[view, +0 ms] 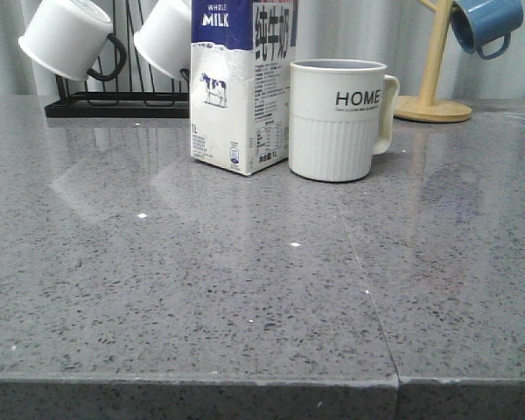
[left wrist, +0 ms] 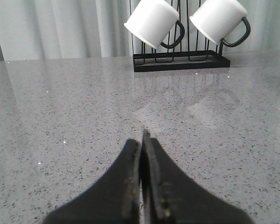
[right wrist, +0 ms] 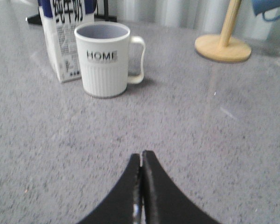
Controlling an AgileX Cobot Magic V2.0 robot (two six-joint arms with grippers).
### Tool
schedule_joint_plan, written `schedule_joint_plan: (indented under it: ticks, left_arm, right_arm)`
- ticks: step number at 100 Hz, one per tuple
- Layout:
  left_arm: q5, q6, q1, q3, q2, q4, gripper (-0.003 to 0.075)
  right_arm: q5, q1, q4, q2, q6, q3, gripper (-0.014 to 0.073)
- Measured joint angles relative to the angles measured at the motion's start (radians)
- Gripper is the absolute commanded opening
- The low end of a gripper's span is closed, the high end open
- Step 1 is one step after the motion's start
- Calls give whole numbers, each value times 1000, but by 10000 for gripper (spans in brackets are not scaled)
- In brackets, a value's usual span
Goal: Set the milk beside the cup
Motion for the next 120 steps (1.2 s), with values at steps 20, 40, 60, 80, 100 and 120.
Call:
schedule_joint_plan:
  ticks: [20,40,60,80,100,120]
  left_arm:
    - [0,0,0,0,0,0,-20]
    - [0,0,0,0,0,0,-20]
    - [0,0,0,0,0,-1,-20]
    - [0,0,0,0,0,-1,-20]
    - [0,0,0,0,0,-1,-20]
    - [0,0,0,0,0,-1,-20]
  right_arm:
    - [-211,-113,7,0,2,83,-67]
    - [-348,-250,19,0,3,182,-67]
    - [-427,-331,22,0,8,263,-67]
    - [-449,-348,22,-14,42,299,-67]
    - [-400,-351,22,-82,48,299,-67]
    - [-373,-354,22,-84,48,299,-67]
